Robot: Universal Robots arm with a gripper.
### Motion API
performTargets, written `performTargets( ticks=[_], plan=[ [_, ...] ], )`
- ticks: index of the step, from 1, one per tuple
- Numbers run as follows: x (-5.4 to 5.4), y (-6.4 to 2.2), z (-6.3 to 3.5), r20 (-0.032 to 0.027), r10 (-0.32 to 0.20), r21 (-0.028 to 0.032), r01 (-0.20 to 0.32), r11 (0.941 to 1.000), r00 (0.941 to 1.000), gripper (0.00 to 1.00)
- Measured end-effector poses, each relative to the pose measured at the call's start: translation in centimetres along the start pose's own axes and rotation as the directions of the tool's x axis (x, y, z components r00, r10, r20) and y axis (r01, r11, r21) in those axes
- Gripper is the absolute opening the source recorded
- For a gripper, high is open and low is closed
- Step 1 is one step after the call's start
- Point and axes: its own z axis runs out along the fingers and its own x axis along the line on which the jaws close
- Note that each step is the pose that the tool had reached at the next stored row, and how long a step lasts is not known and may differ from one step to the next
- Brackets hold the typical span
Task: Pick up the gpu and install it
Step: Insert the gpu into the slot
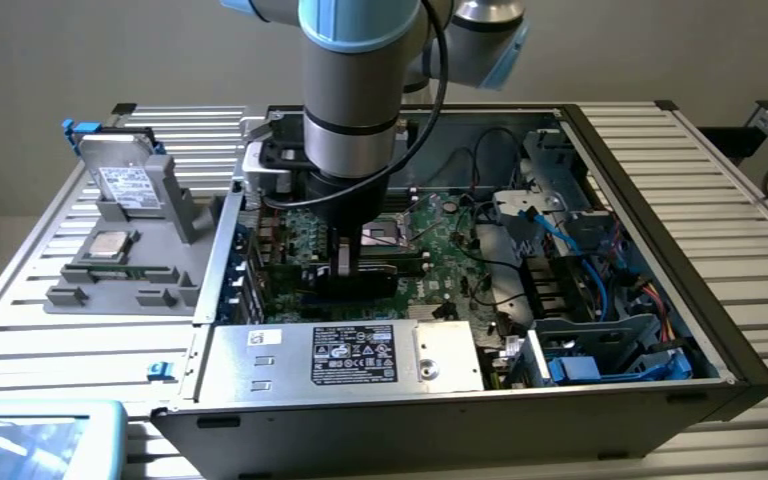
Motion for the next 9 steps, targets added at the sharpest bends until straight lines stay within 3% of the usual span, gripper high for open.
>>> performTargets(
  ticks=[9],
  plan=[
    [0.00,0.12,0.07,0.0004,0.000,0.0030,0.000,1.0000,1.0000,0.28]
  ],
)
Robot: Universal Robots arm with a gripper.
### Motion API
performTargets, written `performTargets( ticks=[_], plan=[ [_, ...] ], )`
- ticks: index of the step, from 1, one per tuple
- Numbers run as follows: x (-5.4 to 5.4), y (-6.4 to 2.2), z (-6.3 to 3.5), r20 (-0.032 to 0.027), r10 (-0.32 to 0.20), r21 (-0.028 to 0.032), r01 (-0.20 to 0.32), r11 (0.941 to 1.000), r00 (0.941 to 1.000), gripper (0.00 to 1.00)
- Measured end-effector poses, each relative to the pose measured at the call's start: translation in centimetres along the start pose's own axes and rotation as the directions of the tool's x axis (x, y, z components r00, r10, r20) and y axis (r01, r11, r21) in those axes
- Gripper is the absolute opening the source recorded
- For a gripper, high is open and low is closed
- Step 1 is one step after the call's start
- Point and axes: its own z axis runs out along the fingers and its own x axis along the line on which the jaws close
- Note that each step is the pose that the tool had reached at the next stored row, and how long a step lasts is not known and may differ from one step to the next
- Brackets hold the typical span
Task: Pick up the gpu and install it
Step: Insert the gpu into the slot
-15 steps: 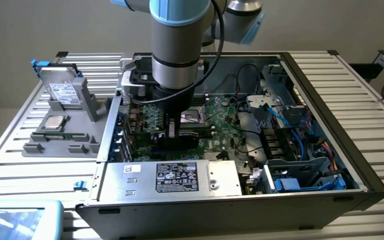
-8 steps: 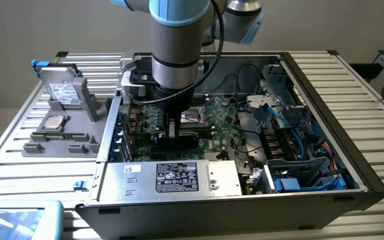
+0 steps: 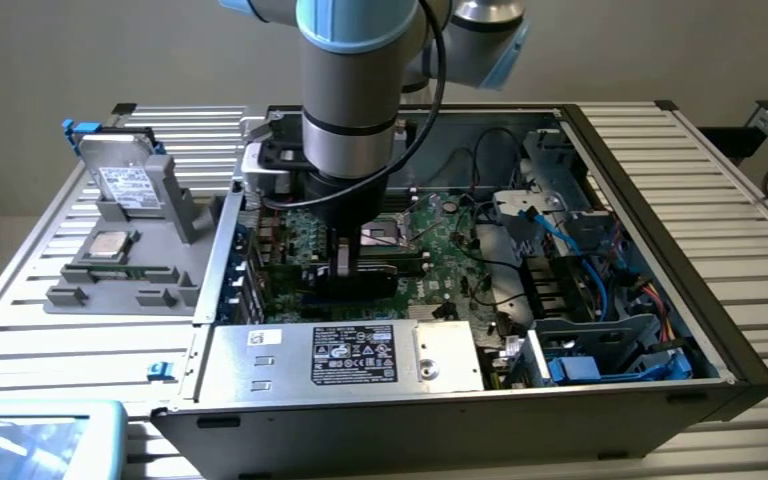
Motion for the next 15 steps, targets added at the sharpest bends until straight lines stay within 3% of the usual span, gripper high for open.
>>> performTargets(
  ticks=[15],
  plan=[
    [0.00,0.06,-0.01,-0.0002,0.000,0.0003,0.000,1.0000,1.0000,0.28]
  ],
)
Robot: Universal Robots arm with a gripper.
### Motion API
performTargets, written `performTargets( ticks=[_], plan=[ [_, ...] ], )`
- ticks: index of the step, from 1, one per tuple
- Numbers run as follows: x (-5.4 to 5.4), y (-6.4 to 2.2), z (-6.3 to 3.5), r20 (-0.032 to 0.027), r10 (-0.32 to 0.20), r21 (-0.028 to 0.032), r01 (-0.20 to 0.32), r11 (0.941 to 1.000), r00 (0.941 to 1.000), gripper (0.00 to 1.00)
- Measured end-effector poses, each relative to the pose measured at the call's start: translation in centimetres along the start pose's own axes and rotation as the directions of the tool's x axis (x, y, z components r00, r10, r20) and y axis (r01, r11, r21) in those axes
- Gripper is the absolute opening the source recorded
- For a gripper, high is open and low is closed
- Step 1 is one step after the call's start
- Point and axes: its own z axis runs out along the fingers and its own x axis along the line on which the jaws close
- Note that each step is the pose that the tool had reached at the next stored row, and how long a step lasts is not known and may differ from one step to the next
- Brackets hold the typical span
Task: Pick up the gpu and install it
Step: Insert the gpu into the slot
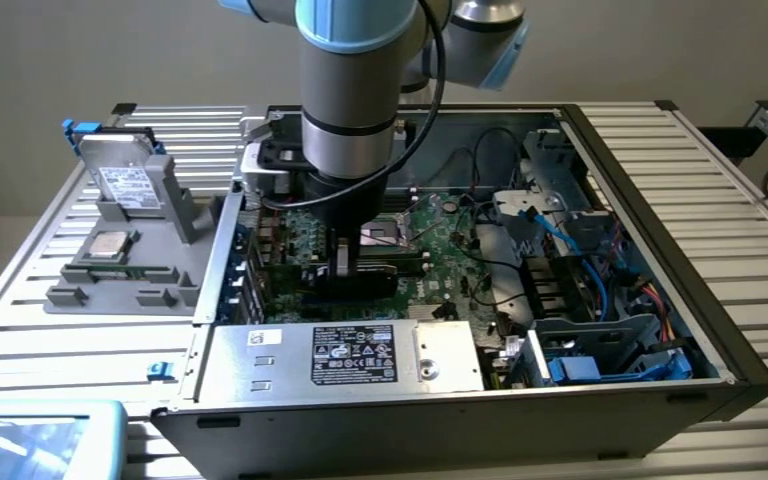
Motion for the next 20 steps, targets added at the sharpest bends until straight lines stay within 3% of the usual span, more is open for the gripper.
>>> performTargets(
  ticks=[20],
  plan=[
    [0.00,0.13,0.01,0.0002,0.000,0.0043,0.000,1.0000,1.0000,0.28]
  ],
)
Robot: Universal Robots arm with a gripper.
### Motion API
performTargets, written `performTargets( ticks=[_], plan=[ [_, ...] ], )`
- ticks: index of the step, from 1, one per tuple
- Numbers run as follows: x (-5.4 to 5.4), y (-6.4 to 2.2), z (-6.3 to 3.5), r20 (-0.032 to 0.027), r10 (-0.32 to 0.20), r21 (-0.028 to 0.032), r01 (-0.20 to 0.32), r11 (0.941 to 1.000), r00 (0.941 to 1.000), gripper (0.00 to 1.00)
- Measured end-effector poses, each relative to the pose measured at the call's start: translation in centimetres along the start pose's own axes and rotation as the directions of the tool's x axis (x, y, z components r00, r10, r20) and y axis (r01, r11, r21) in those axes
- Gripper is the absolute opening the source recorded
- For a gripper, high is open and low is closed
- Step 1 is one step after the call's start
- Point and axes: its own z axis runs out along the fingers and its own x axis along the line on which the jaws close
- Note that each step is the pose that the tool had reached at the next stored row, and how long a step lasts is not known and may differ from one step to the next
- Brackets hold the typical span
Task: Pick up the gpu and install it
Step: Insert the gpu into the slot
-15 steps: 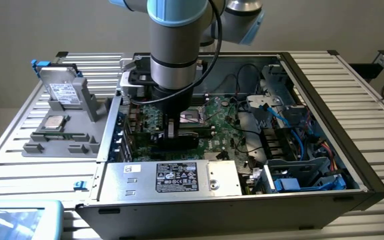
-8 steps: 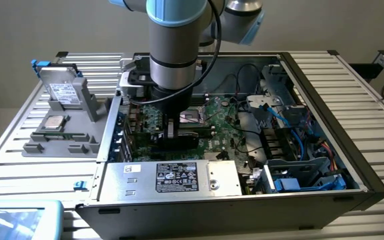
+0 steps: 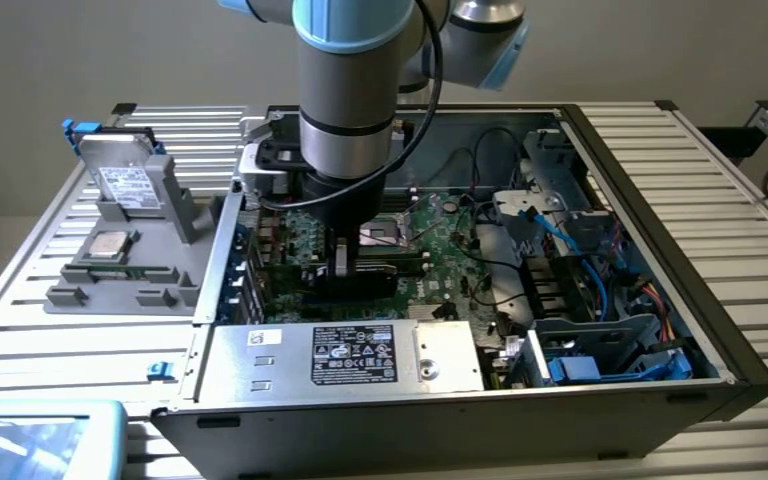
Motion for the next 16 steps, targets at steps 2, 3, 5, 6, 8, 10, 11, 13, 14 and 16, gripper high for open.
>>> performTargets(
  ticks=[2,3,5,6,8,10,11,13,14,16],
  plan=[
    [0.00,0.00,-0.01,0.0001,0.000,0.0003,0.000,1.0000,1.0000,0.28],
    [0.00,0.00,-0.02,0.0001,0.000,0.0003,0.000,1.0000,1.0000,0.28],
    [0.00,0.01,-0.08,0.0001,0.000,0.0004,0.000,1.0000,1.0000,0.28],
    [0.00,0.01,-0.12,0.0003,0.000,0.0004,0.000,1.0000,1.0000,0.28],
    [-0.01,0.02,-0.21,0.0003,0.000,0.0004,0.000,1.0000,1.0000,0.28],
    [0.00,0.03,-0.27,-0.0003,0.000,0.0003,0.000,1.0000,1.0000,0.30],
    [0.00,0.03,-0.27,-0.0001,0.000,0.0004,0.000,1.0000,1.0000,0.30],
    [0.00,0.02,-0.27,-0.0001,0.000,0.0005,0.000,1.0000,1.0000,0.36],
    [0.00,0.02,-0.26,0.0000,0.000,0.0006,0.000,1.0000,1.0000,0.36],
    [0.01,0.05,-0.62,-0.0003,0.000,0.0005,0.000,1.0000,1.0000,0.36]
  ],
)
